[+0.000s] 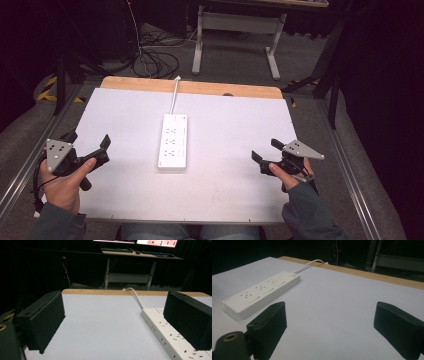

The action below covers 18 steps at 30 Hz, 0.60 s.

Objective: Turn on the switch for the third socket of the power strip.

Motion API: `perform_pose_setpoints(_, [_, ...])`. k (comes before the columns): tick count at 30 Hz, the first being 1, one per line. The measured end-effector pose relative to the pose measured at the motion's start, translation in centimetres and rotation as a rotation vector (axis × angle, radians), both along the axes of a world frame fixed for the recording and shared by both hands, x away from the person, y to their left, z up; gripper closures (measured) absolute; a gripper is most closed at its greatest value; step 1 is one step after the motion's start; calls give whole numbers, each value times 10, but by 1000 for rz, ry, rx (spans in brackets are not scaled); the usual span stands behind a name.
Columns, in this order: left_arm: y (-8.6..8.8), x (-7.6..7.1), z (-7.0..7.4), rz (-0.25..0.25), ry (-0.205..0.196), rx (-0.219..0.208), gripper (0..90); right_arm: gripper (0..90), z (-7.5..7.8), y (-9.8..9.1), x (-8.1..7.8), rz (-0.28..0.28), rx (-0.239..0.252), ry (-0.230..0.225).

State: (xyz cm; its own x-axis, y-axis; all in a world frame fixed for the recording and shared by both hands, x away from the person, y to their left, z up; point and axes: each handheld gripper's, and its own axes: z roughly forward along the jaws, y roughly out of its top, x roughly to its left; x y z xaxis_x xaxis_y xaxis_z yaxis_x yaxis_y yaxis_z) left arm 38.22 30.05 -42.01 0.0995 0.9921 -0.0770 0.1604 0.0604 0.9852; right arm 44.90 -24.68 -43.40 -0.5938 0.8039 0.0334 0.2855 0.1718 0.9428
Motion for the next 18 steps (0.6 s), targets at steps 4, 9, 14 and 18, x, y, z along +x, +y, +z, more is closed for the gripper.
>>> perform_pose_setpoints(4, [0,0,0,1,2,0,84,117,0,0,0,0,0,-1])
perform_pose_setpoints(9, [1,0,0,3,2,-9,153,117,0,0,0,0,-2,-1])
perform_pose_setpoints(14, [3,0,1,6,17,-30,257,117,0,0,-1,-1,-1,0])
perform_pose_setpoints(18, [6,0,1,19,17,-36,343,117,0,0,-1,0,-1,1])
